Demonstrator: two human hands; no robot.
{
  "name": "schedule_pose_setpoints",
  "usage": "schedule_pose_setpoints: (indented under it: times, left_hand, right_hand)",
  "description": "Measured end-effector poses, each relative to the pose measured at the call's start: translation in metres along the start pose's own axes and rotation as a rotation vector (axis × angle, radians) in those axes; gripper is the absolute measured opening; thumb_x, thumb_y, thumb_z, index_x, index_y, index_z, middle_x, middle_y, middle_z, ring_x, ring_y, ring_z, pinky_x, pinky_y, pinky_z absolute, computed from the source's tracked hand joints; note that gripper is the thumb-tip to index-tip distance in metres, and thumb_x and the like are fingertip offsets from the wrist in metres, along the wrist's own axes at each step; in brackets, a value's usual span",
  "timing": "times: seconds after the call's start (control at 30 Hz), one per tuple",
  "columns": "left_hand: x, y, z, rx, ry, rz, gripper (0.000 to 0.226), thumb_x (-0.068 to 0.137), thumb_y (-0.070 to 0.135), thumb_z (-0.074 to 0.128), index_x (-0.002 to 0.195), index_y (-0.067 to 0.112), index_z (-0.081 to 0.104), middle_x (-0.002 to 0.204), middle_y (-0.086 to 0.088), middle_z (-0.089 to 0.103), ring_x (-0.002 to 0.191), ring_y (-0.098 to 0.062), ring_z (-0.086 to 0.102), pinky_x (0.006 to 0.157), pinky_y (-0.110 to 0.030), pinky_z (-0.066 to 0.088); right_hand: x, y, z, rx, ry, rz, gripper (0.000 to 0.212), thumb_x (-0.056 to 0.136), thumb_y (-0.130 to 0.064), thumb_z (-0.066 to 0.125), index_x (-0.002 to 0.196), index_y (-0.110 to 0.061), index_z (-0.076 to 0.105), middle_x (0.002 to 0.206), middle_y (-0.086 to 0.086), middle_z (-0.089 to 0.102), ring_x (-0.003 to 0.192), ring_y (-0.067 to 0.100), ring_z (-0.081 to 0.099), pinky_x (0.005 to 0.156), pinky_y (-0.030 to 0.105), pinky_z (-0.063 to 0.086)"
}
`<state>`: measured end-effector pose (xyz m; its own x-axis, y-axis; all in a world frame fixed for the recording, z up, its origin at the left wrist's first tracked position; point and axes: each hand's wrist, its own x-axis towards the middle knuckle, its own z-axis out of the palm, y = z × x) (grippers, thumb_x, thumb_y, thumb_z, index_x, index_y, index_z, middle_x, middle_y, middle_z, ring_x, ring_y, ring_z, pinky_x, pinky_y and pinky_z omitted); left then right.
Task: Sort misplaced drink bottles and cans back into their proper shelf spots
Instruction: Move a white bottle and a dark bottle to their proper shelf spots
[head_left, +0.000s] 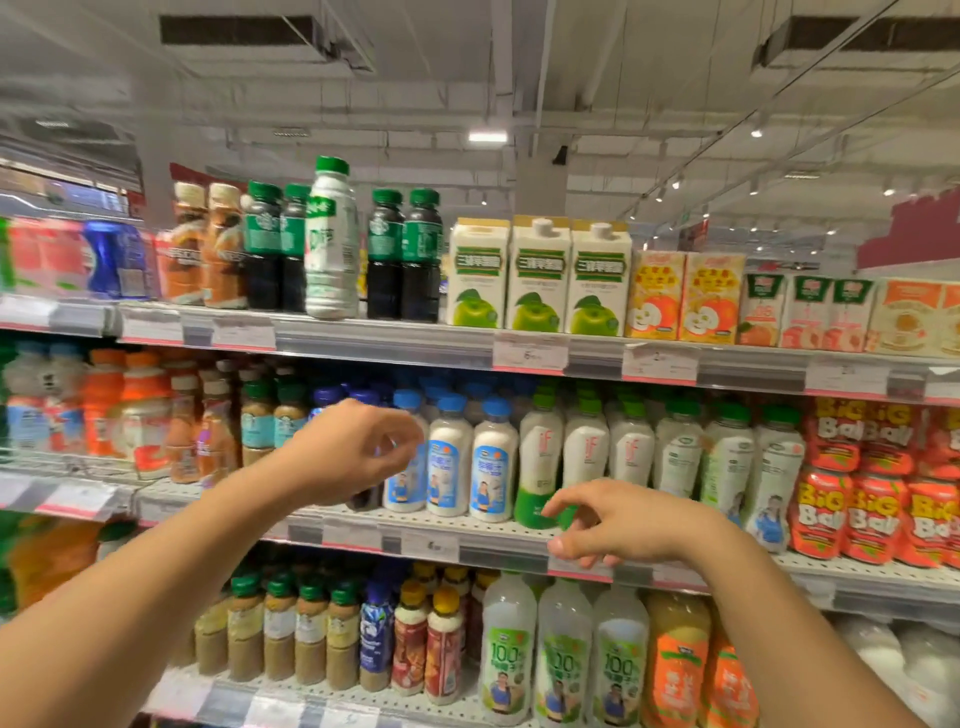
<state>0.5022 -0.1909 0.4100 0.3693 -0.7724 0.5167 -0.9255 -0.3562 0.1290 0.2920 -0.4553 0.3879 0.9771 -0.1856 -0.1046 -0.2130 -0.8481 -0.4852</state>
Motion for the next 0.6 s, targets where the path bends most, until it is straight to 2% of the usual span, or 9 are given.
schedule_pose_setpoints:
  times: [0.13, 0.3, 0.4, 0.5, 0.6]
  left_hand:
    - [-0.008, -0.049, -0.047, 0.007, 0.093, -0.024, 0.029, 0.087, 0.045, 0.053, 0.104, 0.031, 0.072, 0.092, 0.017, 0.075, 0.085, 0.001, 0.068, 0.078, -0.029, 0.056]
    - [-0.011, -0.103, -0.071, 0.097, 0.192, -0.035, 0.039, 0.088, 0.046, 0.051, 0.118, 0.029, 0.068, 0.118, 0.011, 0.070, 0.110, -0.014, 0.064, 0.091, -0.032, 0.050]
    - [-0.010, -0.132, -0.068, 0.138, 0.239, -0.051, 0.040, 0.093, 0.042, 0.059, 0.131, 0.030, 0.059, 0.135, 0.008, 0.058, 0.125, -0.018, 0.051, 0.101, -0.036, 0.045]
    - [-0.006, -0.159, -0.062, 0.196, 0.279, -0.102, 0.057, 0.092, 0.044, 0.059, 0.144, 0.029, 0.045, 0.152, 0.004, 0.042, 0.138, -0.022, 0.037, 0.111, -0.041, 0.040]
    - [0.000, -0.179, -0.057, 0.231, 0.309, -0.129, 0.069, 0.091, 0.048, 0.057, 0.152, 0.032, 0.030, 0.162, 0.002, 0.028, 0.148, -0.024, 0.024, 0.118, -0.047, 0.033]
  right_hand:
    - [0.033, -0.060, -0.007, -0.066, 0.031, -0.089, 0.050, 0.094, -0.048, 0.072, 0.137, -0.028, 0.059, 0.100, -0.005, 0.073, 0.084, 0.007, 0.074, 0.081, 0.034, 0.062]
    - [0.072, -0.131, -0.026, -0.109, 0.136, -0.223, 0.035, 0.095, -0.042, 0.072, 0.125, -0.025, 0.066, 0.094, -0.001, 0.078, 0.086, 0.013, 0.077, 0.082, 0.037, 0.063]
    - [0.091, -0.167, -0.039, -0.094, 0.195, -0.254, 0.030, 0.097, -0.032, 0.072, 0.124, -0.019, 0.067, 0.090, 0.000, 0.077, 0.086, 0.016, 0.077, 0.078, 0.036, 0.061]
    - [0.112, -0.201, -0.055, -0.118, 0.292, -0.294, 0.026, 0.097, -0.031, 0.072, 0.120, -0.019, 0.069, 0.095, 0.005, 0.079, 0.084, 0.017, 0.077, 0.075, 0.036, 0.063]
    - [0.131, -0.232, -0.069, -0.168, 0.420, -0.324, 0.021, 0.096, -0.030, 0.073, 0.113, -0.018, 0.070, 0.091, 0.002, 0.079, 0.080, 0.015, 0.078, 0.070, 0.031, 0.062]
